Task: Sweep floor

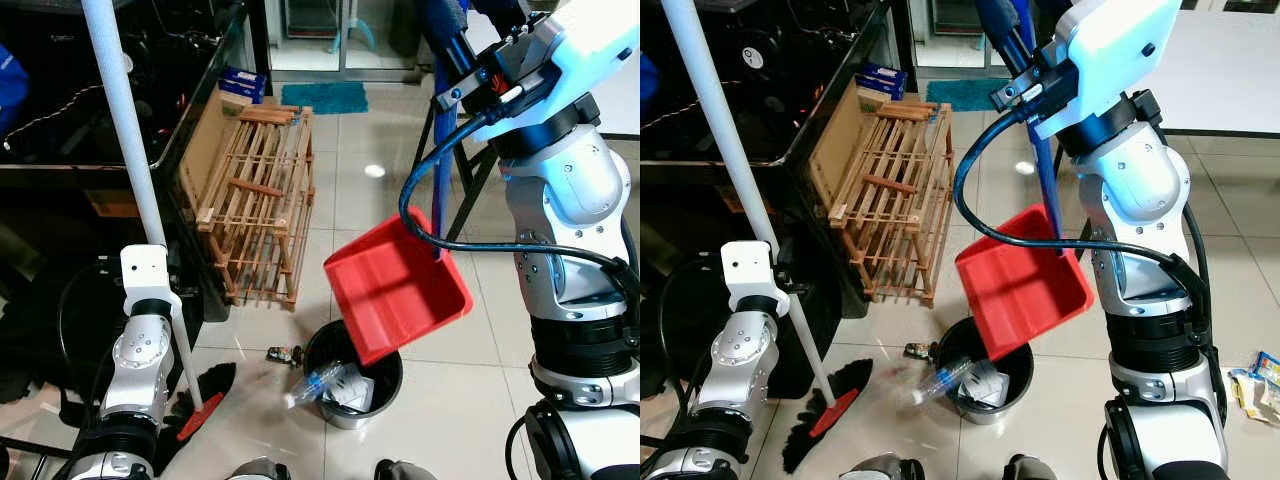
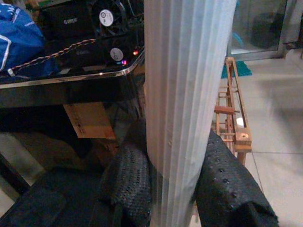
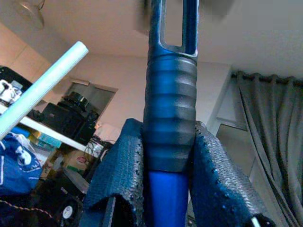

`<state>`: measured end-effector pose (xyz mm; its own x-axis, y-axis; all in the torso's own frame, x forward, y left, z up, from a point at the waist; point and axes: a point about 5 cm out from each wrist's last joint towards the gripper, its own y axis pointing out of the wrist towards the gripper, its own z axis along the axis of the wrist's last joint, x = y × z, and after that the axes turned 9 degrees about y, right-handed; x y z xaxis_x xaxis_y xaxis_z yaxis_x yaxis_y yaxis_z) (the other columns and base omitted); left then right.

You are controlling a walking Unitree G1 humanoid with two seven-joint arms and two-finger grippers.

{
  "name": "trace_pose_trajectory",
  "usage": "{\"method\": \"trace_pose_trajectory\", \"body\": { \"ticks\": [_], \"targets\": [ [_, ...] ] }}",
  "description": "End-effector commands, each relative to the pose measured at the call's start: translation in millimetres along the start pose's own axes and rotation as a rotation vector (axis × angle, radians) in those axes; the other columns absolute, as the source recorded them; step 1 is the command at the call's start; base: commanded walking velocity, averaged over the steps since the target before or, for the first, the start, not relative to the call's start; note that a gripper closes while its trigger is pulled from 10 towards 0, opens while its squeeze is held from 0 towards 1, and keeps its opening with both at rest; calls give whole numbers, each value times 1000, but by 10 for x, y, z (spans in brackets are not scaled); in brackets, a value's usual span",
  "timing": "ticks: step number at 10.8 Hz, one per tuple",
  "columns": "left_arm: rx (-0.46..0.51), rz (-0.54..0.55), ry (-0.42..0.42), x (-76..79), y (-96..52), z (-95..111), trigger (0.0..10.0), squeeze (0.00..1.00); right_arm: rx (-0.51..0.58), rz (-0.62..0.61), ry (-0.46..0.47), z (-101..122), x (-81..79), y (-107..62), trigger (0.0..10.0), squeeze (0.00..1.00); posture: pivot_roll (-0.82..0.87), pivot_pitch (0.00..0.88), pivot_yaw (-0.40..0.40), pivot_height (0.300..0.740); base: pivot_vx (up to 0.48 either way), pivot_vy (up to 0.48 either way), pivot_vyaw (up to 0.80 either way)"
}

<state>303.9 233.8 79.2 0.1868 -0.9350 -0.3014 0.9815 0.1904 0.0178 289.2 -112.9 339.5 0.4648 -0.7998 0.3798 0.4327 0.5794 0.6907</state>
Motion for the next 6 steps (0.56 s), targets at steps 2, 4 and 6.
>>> {"method": "trace_pose_trajectory", "body": {
  "ticks": [2,4,6],
  "targets": [
    [-3,5,-7,-1,1,-6,10000,0,64,54,-51,143,-61,50,10000,0,-10,75,39,740,0,0,0],
    [-1,5,-7,-4,3,-2,10000,0,63,62,-61,141,-69,54,10000,0,-10,75,41,740,0,0,0],
    [-1,4,-7,-4,6,0,10000,0,53,65,-67,118,-76,48,10000,0,-10,75,41,740,0,0,0]
  ]
}}
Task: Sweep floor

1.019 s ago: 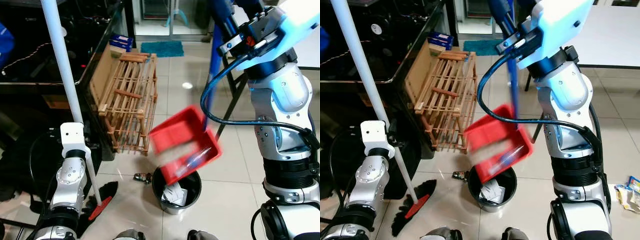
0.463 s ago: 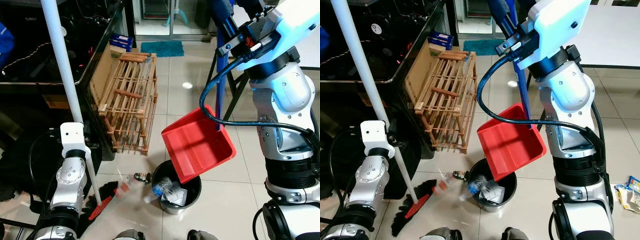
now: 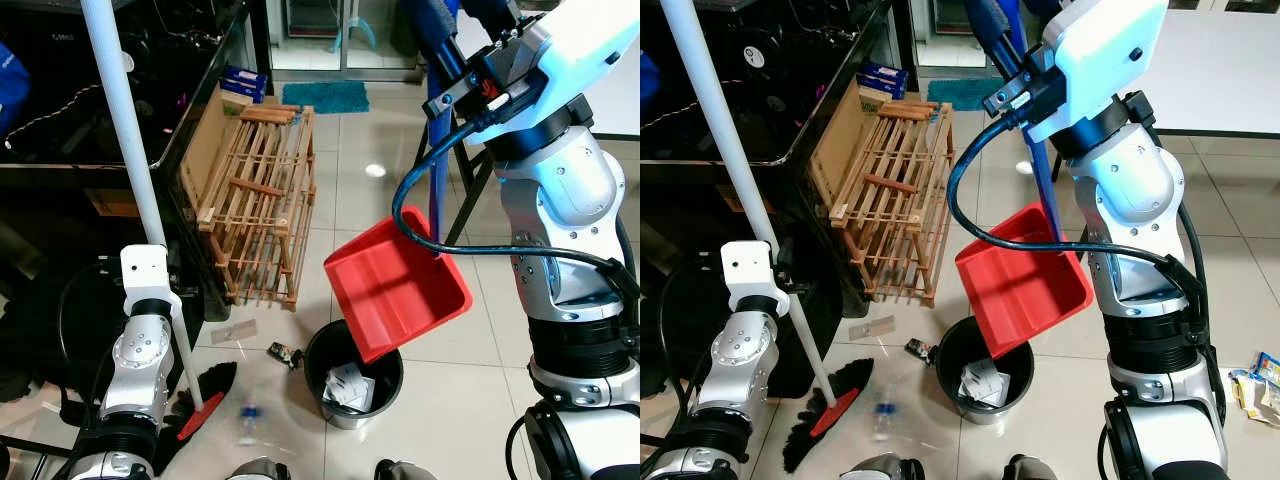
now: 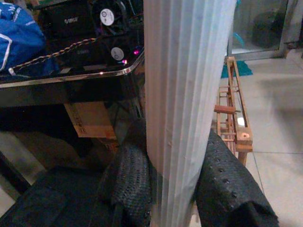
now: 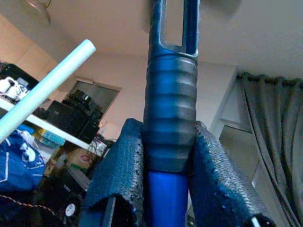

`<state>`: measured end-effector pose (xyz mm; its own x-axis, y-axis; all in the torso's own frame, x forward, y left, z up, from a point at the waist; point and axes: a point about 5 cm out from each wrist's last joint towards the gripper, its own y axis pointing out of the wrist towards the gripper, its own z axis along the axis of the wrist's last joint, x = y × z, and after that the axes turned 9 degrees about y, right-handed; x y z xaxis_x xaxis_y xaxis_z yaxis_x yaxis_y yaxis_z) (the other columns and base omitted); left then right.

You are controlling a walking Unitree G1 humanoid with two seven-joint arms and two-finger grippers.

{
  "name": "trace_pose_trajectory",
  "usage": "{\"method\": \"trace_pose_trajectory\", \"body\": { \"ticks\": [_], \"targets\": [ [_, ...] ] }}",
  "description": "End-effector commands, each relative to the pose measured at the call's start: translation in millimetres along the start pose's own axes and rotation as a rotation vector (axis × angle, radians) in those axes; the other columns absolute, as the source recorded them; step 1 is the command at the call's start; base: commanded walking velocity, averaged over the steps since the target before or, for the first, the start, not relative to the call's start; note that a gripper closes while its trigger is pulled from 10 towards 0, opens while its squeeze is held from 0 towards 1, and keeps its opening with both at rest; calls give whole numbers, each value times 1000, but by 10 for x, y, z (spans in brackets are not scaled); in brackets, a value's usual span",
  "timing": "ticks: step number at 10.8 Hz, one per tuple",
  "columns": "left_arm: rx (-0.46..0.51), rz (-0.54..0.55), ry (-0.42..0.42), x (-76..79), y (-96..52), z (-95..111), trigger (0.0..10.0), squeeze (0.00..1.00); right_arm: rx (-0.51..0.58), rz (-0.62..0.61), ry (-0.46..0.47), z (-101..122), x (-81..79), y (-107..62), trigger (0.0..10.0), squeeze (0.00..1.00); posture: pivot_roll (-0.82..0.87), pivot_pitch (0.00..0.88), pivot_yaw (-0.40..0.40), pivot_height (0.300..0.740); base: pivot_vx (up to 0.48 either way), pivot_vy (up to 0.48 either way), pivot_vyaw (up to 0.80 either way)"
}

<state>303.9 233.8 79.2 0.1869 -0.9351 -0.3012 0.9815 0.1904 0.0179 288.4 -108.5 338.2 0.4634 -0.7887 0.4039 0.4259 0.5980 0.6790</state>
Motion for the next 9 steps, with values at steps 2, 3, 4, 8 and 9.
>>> {"method": "trace_pose_trajectory", "body": {
  "ticks": [2,3,4,8,9],
  "targets": [
    [-1,3,-6,-4,6,-1,10000,0,48,34,-52,108,-25,29,10000,0,-9,76,42,740,0,0,0],
    [-1,1,-6,-2,6,0,10000,0,32,13,-44,77,-1,24,10000,0,-9,76,42,740,0,0,0],
    [-1,0,-5,2,6,0,10000,0,-3,-39,-10,5,44,7,10000,0,-9,72,39,740,0,0,0],
    [-4,-4,-13,39,-22,-15,10000,0,-149,-344,11,-231,433,-262,10000,0,-15,78,35,740,0,0,0],
    [-4,-7,-16,54,-32,-21,10000,0,-174,-405,-24,-225,535,-336,10000,0,-16,74,37,740,0,0,0]
  ]
}}
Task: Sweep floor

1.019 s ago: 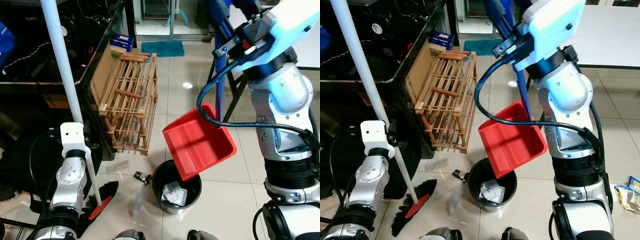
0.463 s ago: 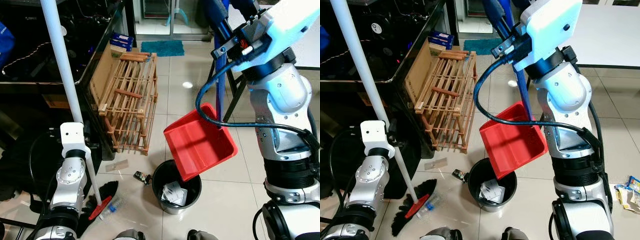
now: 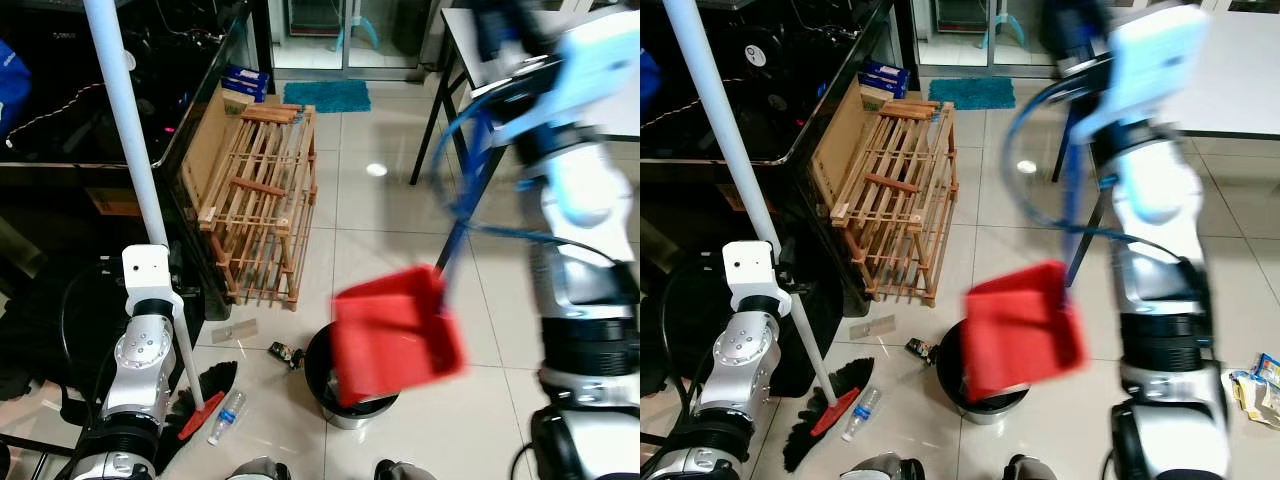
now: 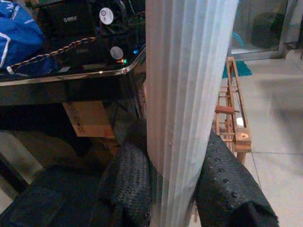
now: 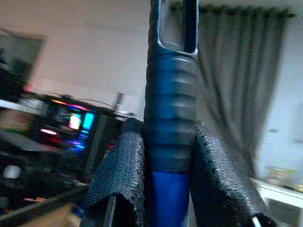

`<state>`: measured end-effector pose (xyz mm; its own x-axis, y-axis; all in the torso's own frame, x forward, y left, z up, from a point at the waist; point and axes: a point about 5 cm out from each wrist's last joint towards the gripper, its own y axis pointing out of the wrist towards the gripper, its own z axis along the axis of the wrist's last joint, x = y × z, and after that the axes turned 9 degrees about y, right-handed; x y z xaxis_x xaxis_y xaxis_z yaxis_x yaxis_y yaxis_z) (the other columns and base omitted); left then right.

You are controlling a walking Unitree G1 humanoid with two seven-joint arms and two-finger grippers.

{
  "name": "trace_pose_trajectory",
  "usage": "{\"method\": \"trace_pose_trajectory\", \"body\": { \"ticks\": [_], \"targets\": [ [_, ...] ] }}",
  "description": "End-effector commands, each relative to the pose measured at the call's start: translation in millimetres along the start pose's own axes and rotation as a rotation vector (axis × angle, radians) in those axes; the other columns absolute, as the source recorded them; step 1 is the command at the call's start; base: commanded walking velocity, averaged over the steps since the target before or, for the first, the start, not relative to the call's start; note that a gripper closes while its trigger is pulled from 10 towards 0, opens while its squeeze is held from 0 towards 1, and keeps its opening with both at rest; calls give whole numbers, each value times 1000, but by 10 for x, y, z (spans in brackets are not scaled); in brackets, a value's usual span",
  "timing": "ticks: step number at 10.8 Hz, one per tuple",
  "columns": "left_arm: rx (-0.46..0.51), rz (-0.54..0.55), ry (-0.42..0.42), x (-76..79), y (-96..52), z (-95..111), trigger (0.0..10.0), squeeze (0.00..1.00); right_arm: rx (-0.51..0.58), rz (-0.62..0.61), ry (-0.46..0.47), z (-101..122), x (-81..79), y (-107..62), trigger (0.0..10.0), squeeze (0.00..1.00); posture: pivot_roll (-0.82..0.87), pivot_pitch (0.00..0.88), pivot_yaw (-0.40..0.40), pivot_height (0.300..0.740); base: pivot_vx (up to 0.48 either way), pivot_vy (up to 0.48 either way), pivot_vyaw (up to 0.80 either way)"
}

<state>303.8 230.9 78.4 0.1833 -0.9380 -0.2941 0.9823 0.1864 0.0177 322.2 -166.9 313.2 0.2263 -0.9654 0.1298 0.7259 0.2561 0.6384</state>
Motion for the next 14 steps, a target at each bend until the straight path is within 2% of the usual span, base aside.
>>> {"method": "trace_pose_trajectory", "body": {
  "ticks": [1,2,4,5,7,8,14],
  "targets": [
    [-5,-5,-10,32,-34,-27,10000,0,41,-54,-33,113,96,-4,10000,0,-19,71,38,740,0,0,0],
    [-6,-9,-11,38,-45,-35,10000,0,17,-146,-54,102,262,-67,10000,0,-27,66,39,740,0,0,0],
    [-8,-10,-27,63,-48,-33,10000,0,-26,-214,-24,37,373,-161,10000,0,-33,56,36,740,0,0,0],
    [-9,-14,-40,103,-52,-24,10000,0,-62,-261,11,-86,394,-234,10000,0,-30,50,35,740,0,0,0],
    [-8,-32,-51,193,-71,-8,10000,0,-145,-392,165,-393,387,-418,10000,0,-23,44,32,740,0,0,0],
    [-11,-37,-57,226,-82,-12,10000,0,-156,-399,187,-434,365,-435,10000,0,-21,27,27,740,0,0,0],
    [-23,-52,-58,258,-106,-47,10000,0,-149,-416,209,-465,330,-439,10000,0,-26,0,26,740,0,0,0]
  ]
}}
